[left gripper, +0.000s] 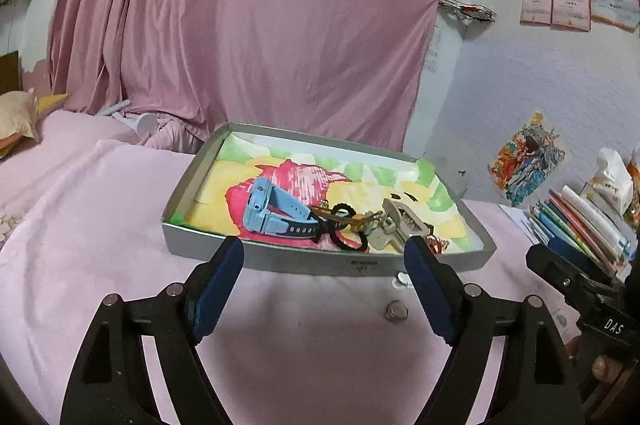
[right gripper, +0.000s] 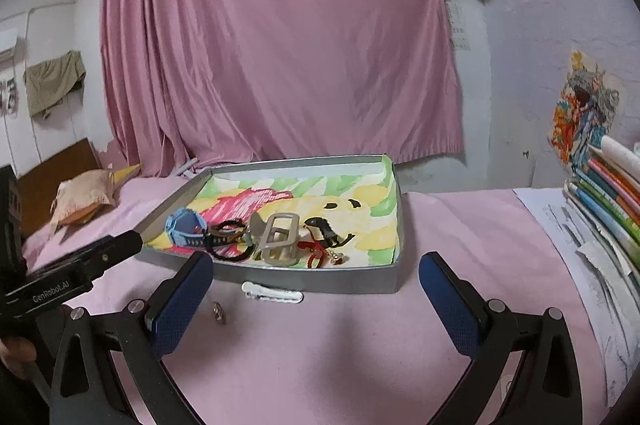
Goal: Organize jewelry
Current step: 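Withdraw both tools from the tray toward the white hair clip and silver ring, then grasp the silver ring with the left tool while the right grasps the white hair clip, then carry the ring and white hair clip into the tray and open both tools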
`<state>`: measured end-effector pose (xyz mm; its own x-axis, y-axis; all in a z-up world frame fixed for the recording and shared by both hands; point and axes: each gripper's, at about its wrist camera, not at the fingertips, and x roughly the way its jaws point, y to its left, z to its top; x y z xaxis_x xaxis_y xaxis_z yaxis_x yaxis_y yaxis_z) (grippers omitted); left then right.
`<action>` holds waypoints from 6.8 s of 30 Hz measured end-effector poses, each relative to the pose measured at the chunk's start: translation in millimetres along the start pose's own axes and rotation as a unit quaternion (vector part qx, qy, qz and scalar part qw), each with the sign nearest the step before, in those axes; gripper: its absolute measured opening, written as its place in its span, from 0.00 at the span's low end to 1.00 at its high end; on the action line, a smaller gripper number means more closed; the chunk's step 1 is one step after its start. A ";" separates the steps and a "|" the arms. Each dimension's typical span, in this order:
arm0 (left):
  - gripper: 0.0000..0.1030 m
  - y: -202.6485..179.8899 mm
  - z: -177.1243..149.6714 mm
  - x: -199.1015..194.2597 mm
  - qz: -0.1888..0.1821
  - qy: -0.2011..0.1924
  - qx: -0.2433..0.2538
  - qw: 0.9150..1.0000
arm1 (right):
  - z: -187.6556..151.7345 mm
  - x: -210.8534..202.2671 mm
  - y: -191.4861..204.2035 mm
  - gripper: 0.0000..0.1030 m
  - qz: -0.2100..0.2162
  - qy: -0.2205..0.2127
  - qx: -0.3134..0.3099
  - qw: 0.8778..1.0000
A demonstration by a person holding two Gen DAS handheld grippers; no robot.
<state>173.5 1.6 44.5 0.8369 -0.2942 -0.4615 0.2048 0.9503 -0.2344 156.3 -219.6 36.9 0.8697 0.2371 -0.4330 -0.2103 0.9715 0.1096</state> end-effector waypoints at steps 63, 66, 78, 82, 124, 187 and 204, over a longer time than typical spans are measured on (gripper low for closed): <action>0.17 -29.4 -15.9 89.6 -0.108 0.207 0.054 0.971 | -20.0 89.5 7.0 0.37 0.077 0.223 -0.148 0.961; 0.09 -29.1 -16.1 89.3 -0.102 0.210 0.061 0.970 | -19.6 89.8 7.8 0.37 0.078 0.223 -0.149 0.960; 0.04 -8.6 -11.9 90.4 -0.088 0.209 0.034 0.973 | -16.6 97.4 19.0 0.37 0.086 0.225 -0.150 0.959; 0.04 -2.4 -10.7 88.5 -0.082 0.208 0.023 0.974 | -16.7 97.8 23.2 0.37 0.091 0.226 -0.153 0.958; 0.04 34.1 -7.0 70.8 -0.054 0.201 -0.027 0.978 | -21.6 107.7 84.1 0.17 0.106 0.230 -0.187 0.949; 0.04 -14.9 77.2 69.7 -0.038 0.001 0.032 0.999 | 55.6 71.7 18.0 0.12 0.044 -0.009 -0.015 0.999; 0.04 9.8 85.7 166.8 0.001 0.120 -0.005 0.993 | 58.0 174.2 -18.5 0.12 0.019 0.136 0.012 0.990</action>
<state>358.5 -29.4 38.6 0.6917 -0.3086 -0.6530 0.1965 0.9504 -0.2410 337.7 -196.5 11.4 0.7078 0.2695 -0.6530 -0.2270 0.9621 0.1510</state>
